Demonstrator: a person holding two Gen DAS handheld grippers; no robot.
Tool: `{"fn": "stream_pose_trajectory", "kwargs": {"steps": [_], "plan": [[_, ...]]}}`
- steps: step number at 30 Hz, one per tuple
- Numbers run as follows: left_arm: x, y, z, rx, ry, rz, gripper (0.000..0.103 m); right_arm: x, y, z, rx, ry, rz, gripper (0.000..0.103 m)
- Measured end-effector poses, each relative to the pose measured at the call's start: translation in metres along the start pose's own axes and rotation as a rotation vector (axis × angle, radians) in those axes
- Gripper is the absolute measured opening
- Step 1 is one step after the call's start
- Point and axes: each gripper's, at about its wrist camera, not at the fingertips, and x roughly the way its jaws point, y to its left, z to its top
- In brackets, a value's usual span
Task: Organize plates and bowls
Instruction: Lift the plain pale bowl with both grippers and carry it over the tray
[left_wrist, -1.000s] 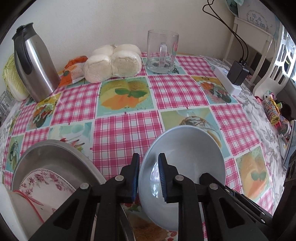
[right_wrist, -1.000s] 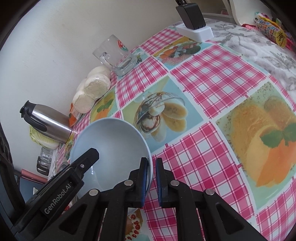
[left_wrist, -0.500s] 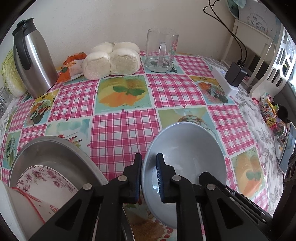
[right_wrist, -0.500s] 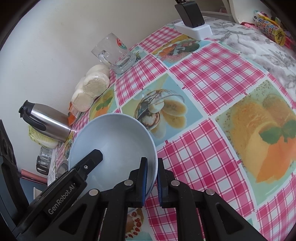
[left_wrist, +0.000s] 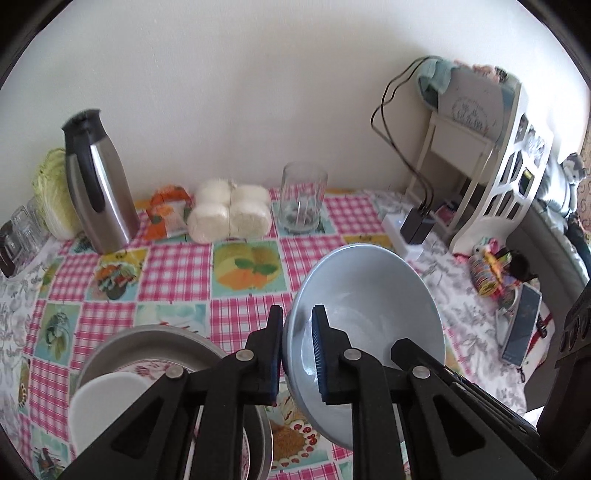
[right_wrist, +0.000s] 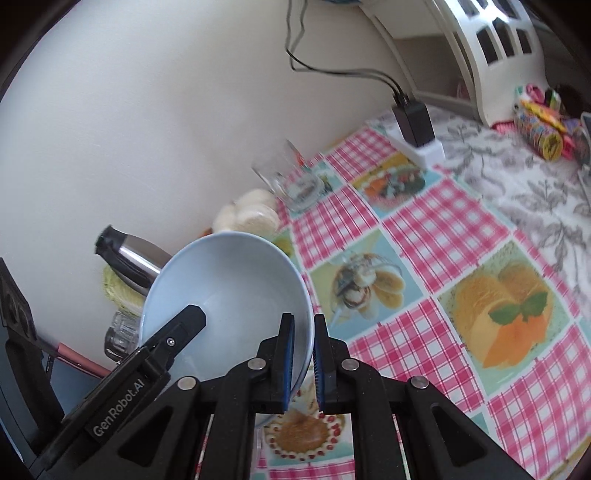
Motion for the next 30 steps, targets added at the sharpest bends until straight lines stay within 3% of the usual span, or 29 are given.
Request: {"fn": "stream_pose_trajectory", "kwargs": {"steps": [14,30], "plan": [[-0.107,0.042,-0.006,-0.086,-0.135,-0.005,0.016,-0.072,0.077,-0.026,-0.121,-0.08,0.063,0.011],[-0.136,0.12,-0.042,-0.254,-0.112,0.029,0.016,-0.065,0.138,-0.076,-0.233,-0.011,0.104,0.012]]}}
